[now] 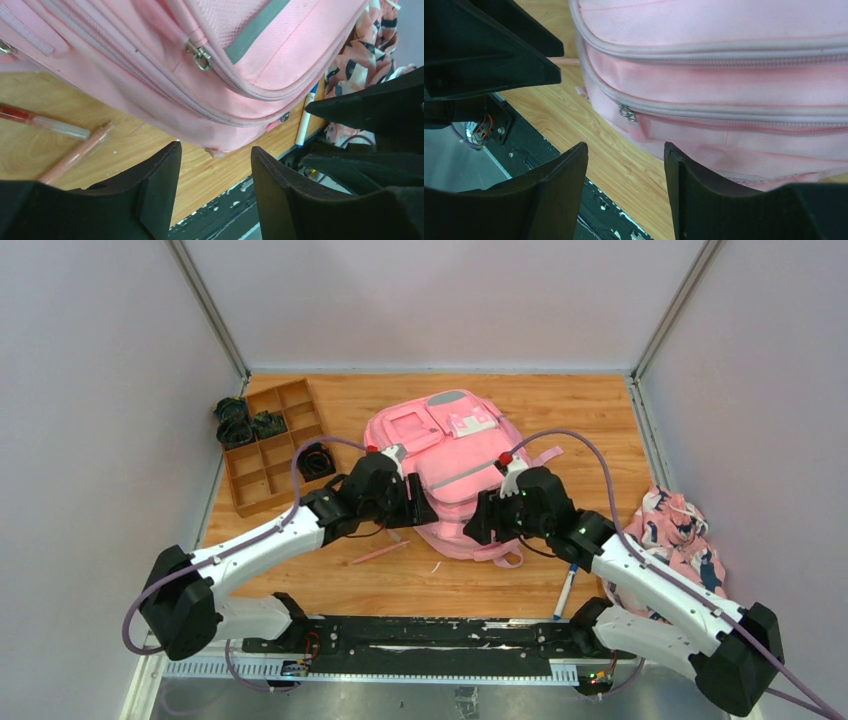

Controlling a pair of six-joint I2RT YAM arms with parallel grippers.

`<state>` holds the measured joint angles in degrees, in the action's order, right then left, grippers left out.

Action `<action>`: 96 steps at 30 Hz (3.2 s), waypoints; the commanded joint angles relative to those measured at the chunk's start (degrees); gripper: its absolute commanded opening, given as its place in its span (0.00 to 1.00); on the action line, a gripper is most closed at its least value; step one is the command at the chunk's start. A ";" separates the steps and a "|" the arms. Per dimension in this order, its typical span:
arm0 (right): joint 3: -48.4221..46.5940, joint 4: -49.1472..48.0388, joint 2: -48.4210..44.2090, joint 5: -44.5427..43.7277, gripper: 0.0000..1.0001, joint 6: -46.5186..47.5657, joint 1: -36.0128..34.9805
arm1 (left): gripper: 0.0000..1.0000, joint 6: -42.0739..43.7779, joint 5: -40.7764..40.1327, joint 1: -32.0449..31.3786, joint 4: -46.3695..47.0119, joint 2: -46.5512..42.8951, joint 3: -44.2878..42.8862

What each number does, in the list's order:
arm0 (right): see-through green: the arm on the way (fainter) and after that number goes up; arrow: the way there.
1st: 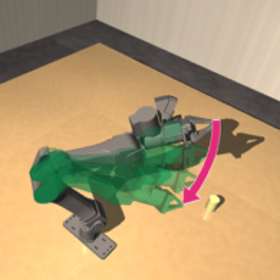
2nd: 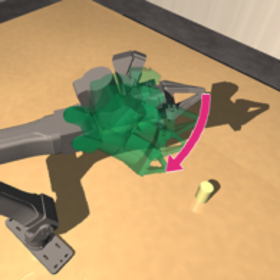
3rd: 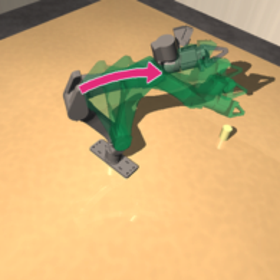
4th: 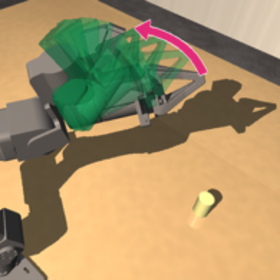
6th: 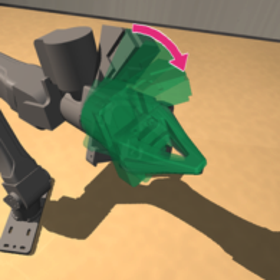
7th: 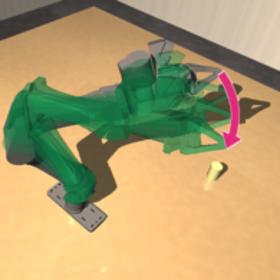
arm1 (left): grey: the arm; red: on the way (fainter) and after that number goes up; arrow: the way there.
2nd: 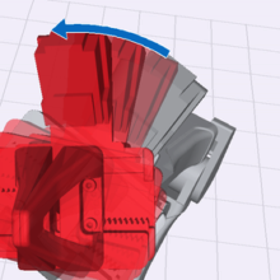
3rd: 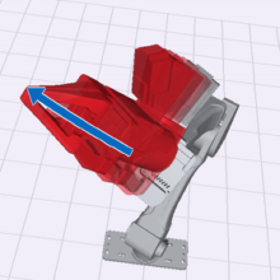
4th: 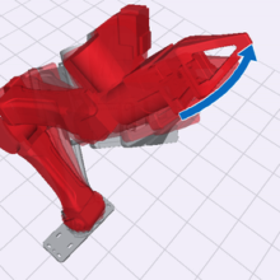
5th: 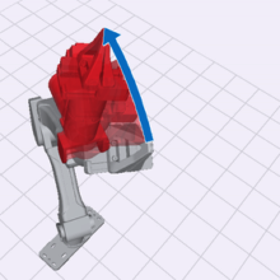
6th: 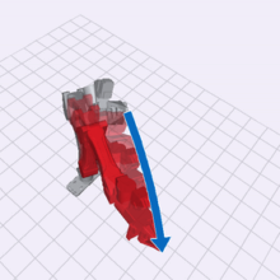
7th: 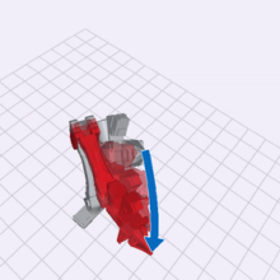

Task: Pack the student bag
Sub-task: Zip the student bag at the center of the board.

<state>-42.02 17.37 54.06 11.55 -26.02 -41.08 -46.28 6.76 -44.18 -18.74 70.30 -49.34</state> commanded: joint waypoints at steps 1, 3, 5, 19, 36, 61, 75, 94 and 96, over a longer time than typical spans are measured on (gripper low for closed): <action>4.27 -5.21 -1.23 -0.81 0.62 -1.13 -0.87 | 0.60 -9.23 -1.21 0.15 10.73 -1.45 3.59; 5.92 -7.33 -1.50 -0.18 0.63 -1.26 -0.85 | 0.60 -10.56 -2.00 0.15 13.22 -2.18 5.12; 7.41 -10.24 -0.68 1.44 0.63 -1.45 -0.84 | 0.60 -11.34 -2.16 0.15 15.61 -2.11 6.43; 8.22 -16.84 6.54 1.91 0.46 -2.53 -0.85 | 0.54 -11.99 -1.71 0.32 18.48 3.39 5.99; 7.77 -8.30 2.50 -2.97 0.00 1.45 -0.80 | 0.42 -12.43 -3.09 1.46 16.80 5.13 4.78; 3.56 3.28 1.69 -12.40 0.00 5.44 -0.57 | 0.00 -9.36 -3.18 8.00 12.85 5.88 3.44; -1.92 8.82 4.18 -16.39 0.00 8.74 4.81 | 0.00 10.88 -1.65 22.38 0.08 17.03 -15.57; -9.39 8.78 12.10 -12.50 0.00 3.90 4.92 | 0.51 4.70 1.80 10.87 -6.96 11.49 -21.83; -9.63 8.10 13.04 -12.47 0.00 3.39 4.94 | 0.52 -1.74 0.37 7.49 -4.00 9.25 -16.24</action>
<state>-49.30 26.48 65.49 -1.48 -20.84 -36.91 -36.29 10.48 -32.40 -25.76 82.74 -74.48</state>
